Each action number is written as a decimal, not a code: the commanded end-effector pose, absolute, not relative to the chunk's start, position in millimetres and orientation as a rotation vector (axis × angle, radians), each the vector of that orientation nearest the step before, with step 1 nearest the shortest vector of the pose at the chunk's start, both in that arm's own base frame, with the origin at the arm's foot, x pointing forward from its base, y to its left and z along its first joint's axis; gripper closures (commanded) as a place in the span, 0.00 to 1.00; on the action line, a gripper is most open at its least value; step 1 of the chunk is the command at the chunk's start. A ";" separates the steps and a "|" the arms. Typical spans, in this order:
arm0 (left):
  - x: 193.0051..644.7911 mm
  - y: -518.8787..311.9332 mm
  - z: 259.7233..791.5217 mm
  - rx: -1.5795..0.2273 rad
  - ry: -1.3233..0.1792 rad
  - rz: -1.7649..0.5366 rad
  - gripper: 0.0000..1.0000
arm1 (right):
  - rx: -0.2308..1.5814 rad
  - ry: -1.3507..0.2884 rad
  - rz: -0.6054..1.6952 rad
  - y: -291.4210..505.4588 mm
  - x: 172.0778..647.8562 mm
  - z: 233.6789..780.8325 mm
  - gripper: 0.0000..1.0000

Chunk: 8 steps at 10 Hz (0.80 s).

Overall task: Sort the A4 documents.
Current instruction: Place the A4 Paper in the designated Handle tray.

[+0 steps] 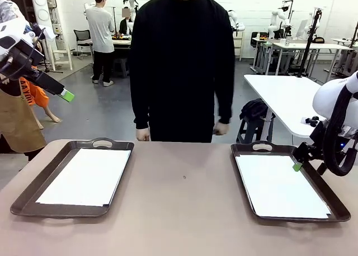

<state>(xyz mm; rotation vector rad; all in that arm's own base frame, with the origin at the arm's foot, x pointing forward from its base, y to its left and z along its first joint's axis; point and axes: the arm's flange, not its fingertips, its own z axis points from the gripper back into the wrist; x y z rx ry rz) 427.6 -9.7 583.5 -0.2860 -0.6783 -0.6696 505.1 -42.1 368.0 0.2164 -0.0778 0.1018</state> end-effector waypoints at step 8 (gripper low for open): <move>426.9 -9.2 583.8 -0.284 -0.680 -0.674 0.03 | 0.216 -0.078 0.102 -42.1 505.1 368.0 0.00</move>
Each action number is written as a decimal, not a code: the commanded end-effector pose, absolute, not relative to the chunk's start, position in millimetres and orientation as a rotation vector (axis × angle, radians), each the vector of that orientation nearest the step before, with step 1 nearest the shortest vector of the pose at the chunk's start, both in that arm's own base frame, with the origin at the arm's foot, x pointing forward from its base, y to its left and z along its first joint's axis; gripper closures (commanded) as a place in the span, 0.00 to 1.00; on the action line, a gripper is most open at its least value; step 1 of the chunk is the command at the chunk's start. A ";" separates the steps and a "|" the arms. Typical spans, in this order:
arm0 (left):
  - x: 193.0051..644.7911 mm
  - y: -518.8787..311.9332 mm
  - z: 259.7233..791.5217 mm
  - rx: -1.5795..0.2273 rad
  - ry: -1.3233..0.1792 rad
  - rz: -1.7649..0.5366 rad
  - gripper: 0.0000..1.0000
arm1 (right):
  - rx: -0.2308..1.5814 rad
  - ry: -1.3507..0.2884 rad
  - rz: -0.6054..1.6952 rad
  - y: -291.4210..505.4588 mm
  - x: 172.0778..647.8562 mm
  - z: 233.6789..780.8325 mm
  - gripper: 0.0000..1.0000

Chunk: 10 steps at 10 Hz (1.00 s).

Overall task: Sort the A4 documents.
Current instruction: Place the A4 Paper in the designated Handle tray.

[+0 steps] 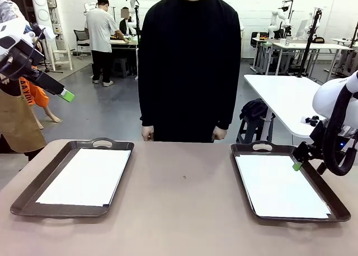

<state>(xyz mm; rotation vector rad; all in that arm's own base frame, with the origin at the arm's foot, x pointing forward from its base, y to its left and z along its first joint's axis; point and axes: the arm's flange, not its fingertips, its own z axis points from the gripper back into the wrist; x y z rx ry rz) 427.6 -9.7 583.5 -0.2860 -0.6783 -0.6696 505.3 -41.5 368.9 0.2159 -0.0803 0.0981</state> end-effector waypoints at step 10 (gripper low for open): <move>426.9 -9.2 583.8 -0.284 -0.680 -0.674 0.03 | 0.216 -0.078 0.102 -42.1 505.1 368.0 0.00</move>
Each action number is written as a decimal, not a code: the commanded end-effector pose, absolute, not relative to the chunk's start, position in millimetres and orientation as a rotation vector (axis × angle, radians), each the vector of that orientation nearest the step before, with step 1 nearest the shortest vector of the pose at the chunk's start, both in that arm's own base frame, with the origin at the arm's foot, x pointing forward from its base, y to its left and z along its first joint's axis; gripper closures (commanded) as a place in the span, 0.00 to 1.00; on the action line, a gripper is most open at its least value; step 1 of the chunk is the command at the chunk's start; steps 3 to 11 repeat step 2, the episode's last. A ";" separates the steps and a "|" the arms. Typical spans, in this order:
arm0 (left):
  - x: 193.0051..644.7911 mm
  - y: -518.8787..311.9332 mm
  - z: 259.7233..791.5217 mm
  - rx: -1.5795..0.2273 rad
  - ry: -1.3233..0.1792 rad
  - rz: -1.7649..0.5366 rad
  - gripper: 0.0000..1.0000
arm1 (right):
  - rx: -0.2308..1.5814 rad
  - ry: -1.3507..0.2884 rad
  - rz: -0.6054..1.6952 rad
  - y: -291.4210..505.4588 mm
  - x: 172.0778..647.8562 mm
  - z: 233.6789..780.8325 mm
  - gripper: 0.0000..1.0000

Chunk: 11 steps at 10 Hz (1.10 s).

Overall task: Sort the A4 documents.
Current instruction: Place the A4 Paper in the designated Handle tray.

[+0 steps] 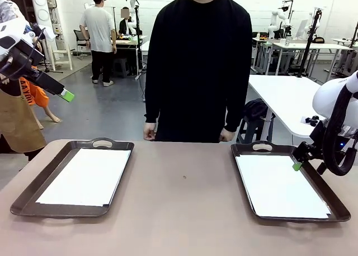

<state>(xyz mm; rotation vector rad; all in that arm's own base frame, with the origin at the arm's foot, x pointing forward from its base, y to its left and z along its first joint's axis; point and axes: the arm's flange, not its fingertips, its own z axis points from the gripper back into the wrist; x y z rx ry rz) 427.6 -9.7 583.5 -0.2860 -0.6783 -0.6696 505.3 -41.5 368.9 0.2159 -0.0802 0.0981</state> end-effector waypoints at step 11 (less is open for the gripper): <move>426.9 -9.2 583.8 -0.284 -0.680 -0.674 0.03 | 0.216 -0.078 0.102 -42.1 505.1 368.0 0.00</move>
